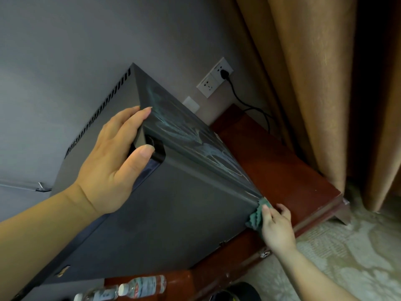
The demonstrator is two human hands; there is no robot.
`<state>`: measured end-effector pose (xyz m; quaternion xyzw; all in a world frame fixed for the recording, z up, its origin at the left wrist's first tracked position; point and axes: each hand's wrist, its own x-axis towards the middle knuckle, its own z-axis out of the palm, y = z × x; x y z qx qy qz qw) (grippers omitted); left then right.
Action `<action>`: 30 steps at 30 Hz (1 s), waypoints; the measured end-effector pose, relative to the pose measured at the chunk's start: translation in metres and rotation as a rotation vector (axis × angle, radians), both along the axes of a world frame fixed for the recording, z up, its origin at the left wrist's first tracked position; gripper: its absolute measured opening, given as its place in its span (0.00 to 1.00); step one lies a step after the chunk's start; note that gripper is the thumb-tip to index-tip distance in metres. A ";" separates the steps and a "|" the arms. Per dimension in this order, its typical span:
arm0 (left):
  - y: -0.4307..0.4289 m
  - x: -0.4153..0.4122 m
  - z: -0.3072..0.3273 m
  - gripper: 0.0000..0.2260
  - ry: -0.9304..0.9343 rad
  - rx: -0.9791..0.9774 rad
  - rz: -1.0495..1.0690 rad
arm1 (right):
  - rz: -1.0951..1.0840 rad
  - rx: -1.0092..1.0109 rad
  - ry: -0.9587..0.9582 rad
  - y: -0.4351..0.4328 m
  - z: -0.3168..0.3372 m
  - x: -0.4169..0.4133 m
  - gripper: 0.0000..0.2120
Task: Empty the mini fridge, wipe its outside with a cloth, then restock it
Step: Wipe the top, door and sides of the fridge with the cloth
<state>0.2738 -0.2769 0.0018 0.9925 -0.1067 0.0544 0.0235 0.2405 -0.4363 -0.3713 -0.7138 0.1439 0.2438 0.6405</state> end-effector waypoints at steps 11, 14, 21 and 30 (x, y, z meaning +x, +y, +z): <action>-0.001 0.000 0.000 0.34 0.007 -0.004 0.011 | -0.143 0.021 -0.090 0.005 0.022 0.022 0.19; 0.000 0.001 0.000 0.34 0.010 0.000 0.007 | -0.321 0.031 -0.016 0.005 0.027 0.027 0.11; 0.001 0.001 0.000 0.35 0.010 -0.007 0.005 | -0.058 0.158 -0.174 0.006 0.029 0.018 0.20; -0.001 0.002 0.000 0.35 0.008 -0.002 -0.003 | 0.056 0.335 -0.282 0.004 0.056 0.016 0.27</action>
